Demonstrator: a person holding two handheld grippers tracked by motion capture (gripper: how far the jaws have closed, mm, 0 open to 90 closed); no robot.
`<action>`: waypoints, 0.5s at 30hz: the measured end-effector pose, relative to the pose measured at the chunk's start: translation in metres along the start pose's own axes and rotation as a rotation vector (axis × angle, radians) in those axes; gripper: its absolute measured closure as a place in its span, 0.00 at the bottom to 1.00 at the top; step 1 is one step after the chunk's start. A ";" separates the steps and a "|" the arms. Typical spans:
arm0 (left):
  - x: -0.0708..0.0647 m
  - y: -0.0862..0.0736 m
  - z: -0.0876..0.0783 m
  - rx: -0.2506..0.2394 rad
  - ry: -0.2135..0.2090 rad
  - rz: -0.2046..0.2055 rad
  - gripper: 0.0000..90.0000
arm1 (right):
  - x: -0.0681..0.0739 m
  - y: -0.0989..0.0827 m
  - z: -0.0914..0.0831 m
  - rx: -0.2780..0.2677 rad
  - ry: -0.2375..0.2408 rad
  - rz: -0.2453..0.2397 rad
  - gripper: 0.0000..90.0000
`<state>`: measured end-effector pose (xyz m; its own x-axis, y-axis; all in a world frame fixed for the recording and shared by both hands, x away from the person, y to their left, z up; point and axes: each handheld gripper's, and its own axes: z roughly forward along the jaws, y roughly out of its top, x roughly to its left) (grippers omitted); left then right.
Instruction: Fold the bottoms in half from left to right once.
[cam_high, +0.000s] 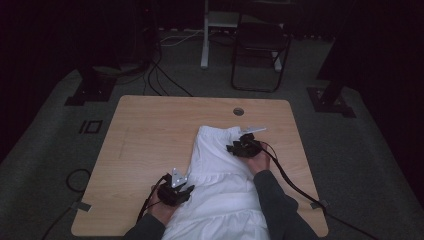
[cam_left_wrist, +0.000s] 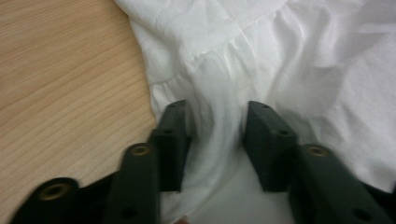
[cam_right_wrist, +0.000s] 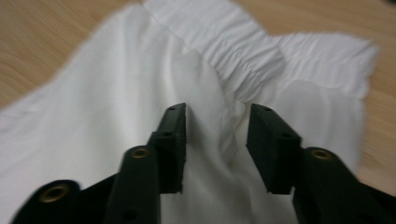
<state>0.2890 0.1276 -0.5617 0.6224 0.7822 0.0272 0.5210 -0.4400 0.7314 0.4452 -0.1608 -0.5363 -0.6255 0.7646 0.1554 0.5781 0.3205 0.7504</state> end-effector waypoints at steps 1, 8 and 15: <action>0.000 0.000 0.000 0.000 0.000 -0.002 0.63 | -0.001 0.001 0.006 0.038 -0.008 -0.006 0.80; -0.001 0.000 -0.001 0.008 -0.013 -0.014 0.58 | -0.001 0.028 -0.028 -0.058 -0.286 -0.129 0.99; -0.005 0.001 0.000 0.015 -0.014 -0.001 0.58 | -0.025 0.012 0.003 0.050 -0.326 -0.057 0.96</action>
<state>0.2866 0.1235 -0.5606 0.6302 0.7763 0.0171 0.5298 -0.4460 0.7214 0.4690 -0.1745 -0.5329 -0.4614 0.8809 -0.1059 0.5773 0.3887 0.7181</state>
